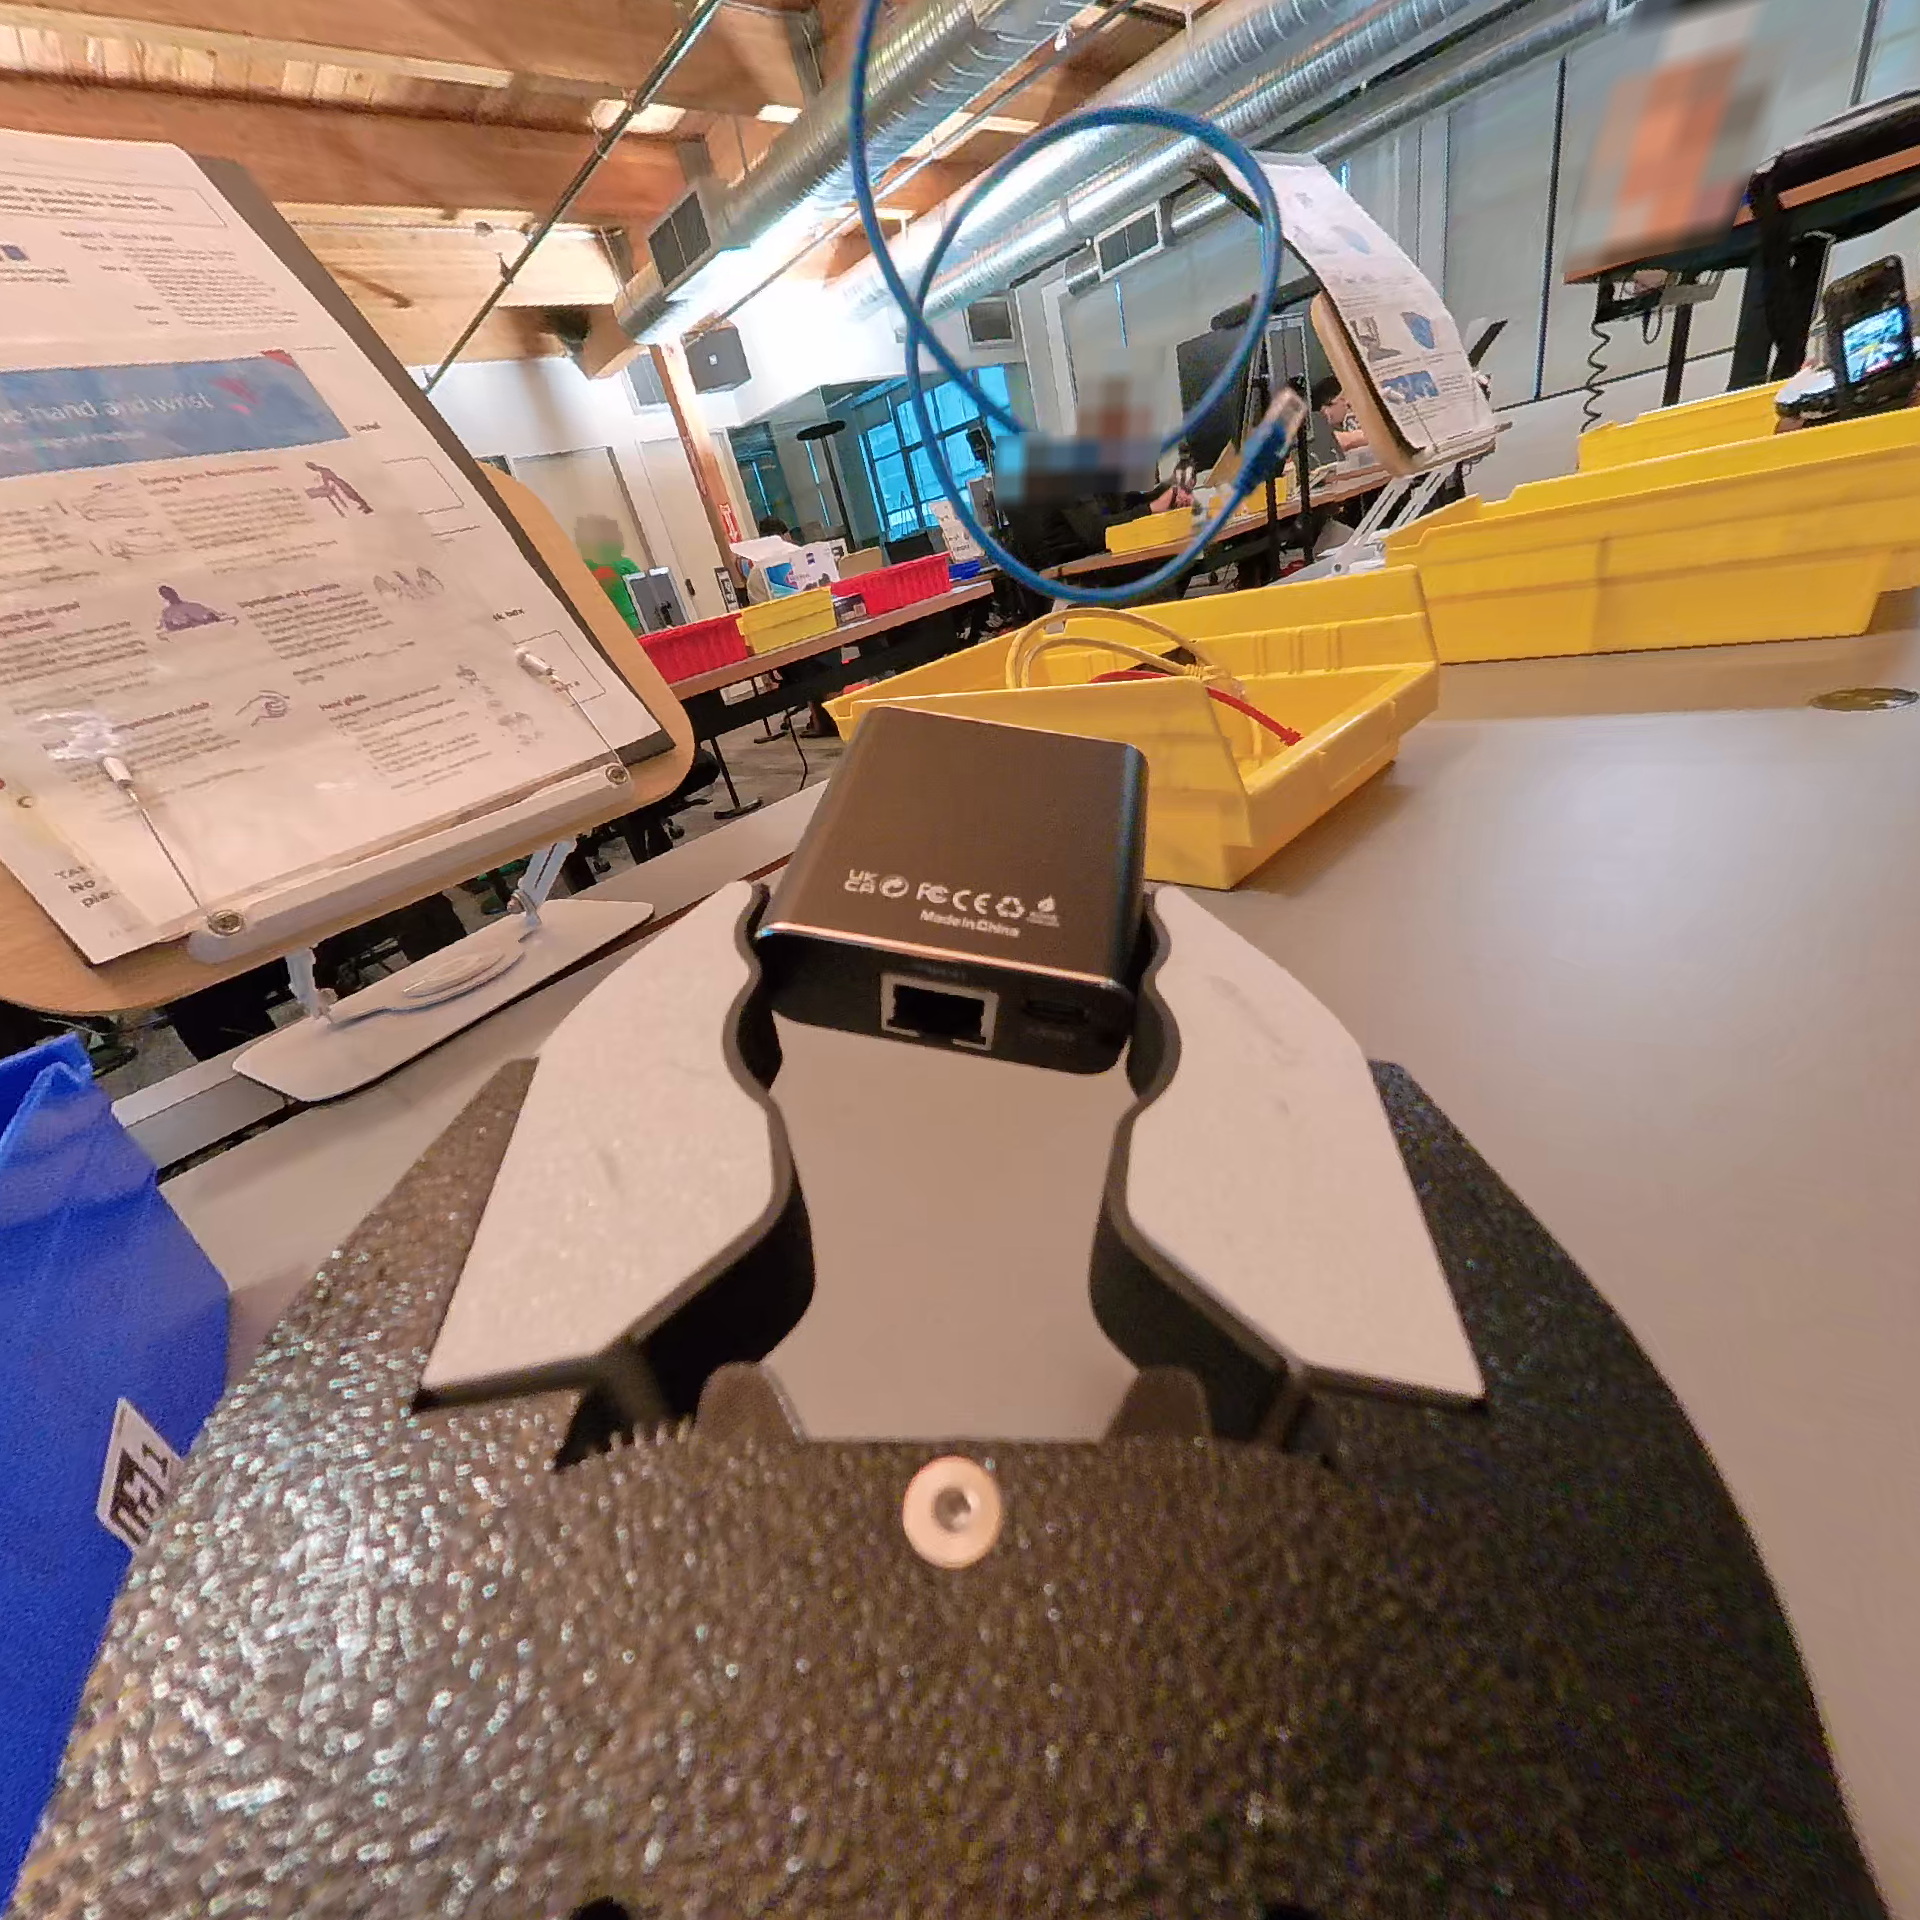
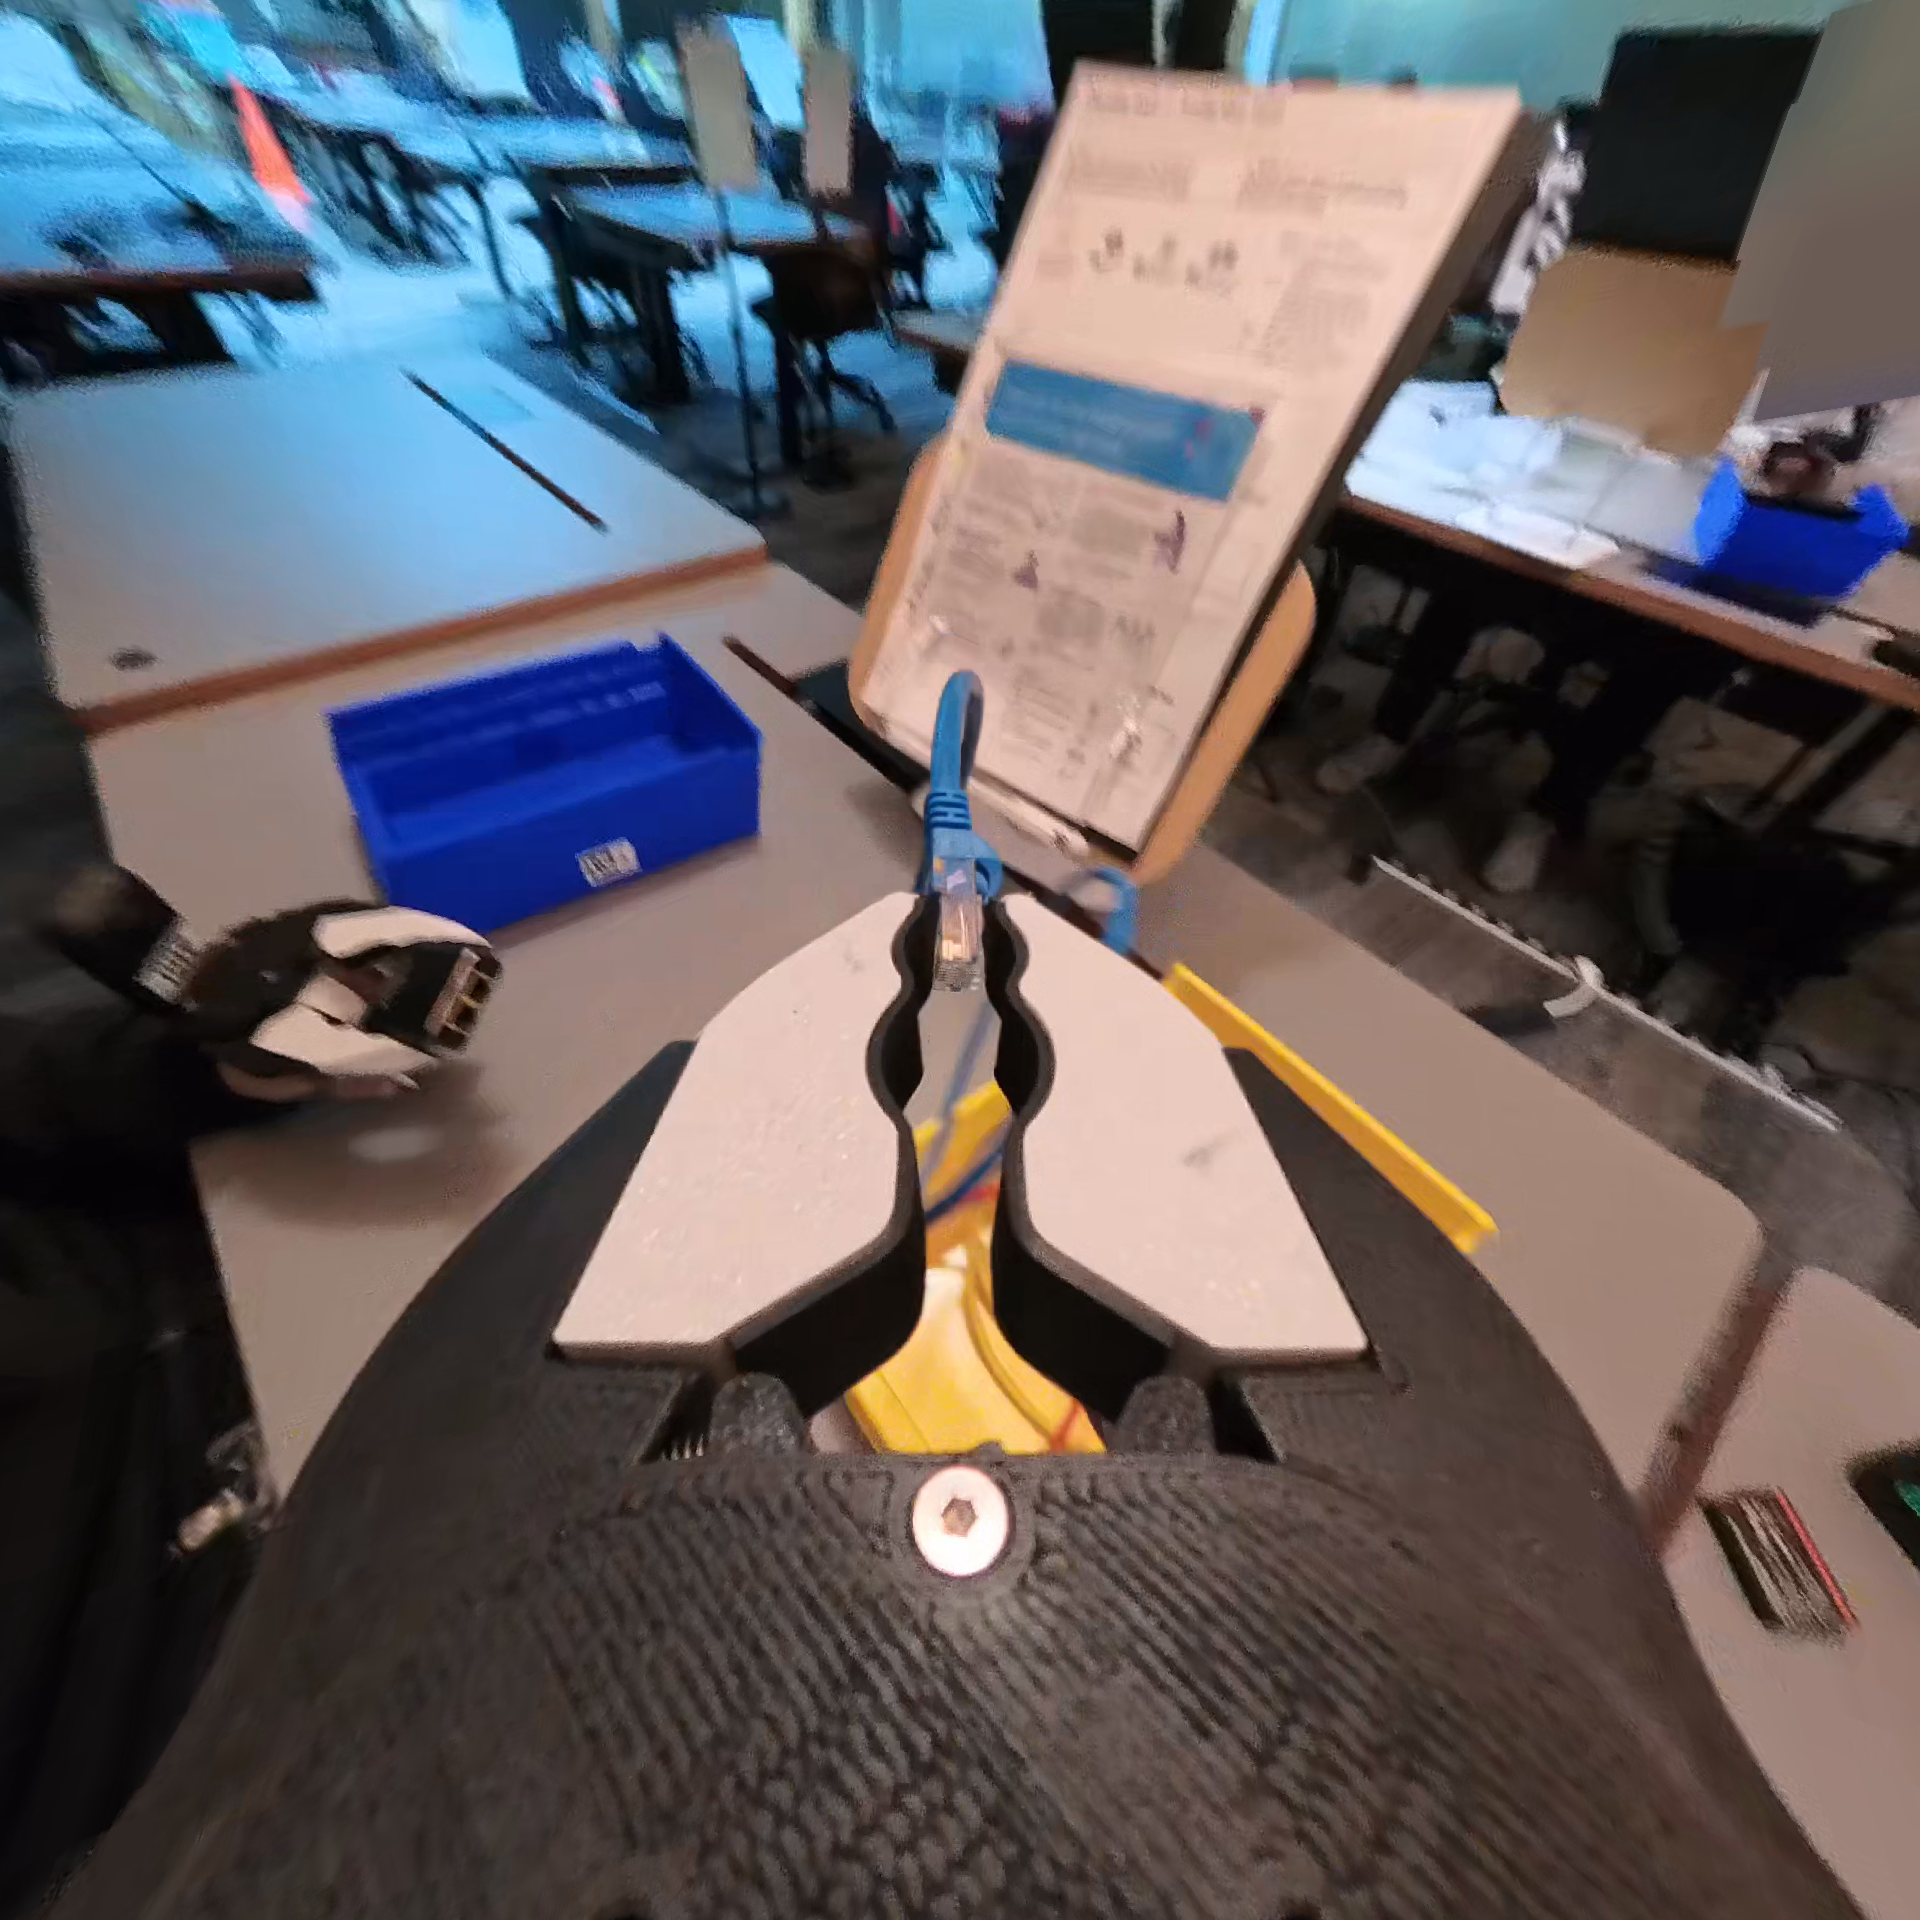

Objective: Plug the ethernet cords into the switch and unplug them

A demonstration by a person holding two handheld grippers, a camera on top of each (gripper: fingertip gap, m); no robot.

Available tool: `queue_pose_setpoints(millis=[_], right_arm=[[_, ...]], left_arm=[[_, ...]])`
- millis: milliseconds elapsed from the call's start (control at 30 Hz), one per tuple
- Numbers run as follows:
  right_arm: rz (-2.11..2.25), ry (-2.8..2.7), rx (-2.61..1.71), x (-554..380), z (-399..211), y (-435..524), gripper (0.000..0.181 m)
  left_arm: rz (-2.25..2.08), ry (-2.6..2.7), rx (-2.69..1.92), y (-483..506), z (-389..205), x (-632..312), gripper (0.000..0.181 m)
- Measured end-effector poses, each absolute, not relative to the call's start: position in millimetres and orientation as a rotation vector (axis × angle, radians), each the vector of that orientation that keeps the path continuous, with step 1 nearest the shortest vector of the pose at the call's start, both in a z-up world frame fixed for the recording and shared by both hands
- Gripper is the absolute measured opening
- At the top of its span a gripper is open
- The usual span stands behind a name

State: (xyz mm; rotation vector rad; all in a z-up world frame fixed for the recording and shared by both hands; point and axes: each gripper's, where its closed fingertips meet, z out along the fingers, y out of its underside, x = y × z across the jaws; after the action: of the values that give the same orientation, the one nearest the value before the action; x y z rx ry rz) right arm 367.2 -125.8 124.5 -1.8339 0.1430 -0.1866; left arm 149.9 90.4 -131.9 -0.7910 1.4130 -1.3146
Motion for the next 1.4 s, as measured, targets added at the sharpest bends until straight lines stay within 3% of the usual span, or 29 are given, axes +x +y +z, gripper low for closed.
queue_pose_setpoints(millis=[400,800,1033,1167,1267,1333,1400], right_arm=[[-0.399,0.239,-2.309,416,-13,-131,0.01],[-0.808,0.355,-2.607,478,-97,-164,0.009],[-0.369,0.413,-2.544,456,-152,-141,0.009],[-0.508,0.437,-2.616,464,-155,-148,0.027],[-0.595,0.432,-2.552,459,-130,-141,0.051],[-0.474,0.472,-2.435,433,-111,-119,0.074],[-0.147,0.437,-2.27,376,-94,-75,0.082]], left_arm=[[-1.317,1.415,-0.792,90,-132,150,0.065],[-1.323,1.416,-0.791,90,-132,150,0.065],[-1.327,1.414,-0.798,90,-132,150,0.065],[-1.326,1.415,-0.796,90,-132,150,0.065],[-1.328,1.419,-0.797,90,-132,151,0.065],[-1.33,1.422,-0.793,89,-132,151,0.065],[-1.332,1.431,-0.781,87,-133,151,0.065]])
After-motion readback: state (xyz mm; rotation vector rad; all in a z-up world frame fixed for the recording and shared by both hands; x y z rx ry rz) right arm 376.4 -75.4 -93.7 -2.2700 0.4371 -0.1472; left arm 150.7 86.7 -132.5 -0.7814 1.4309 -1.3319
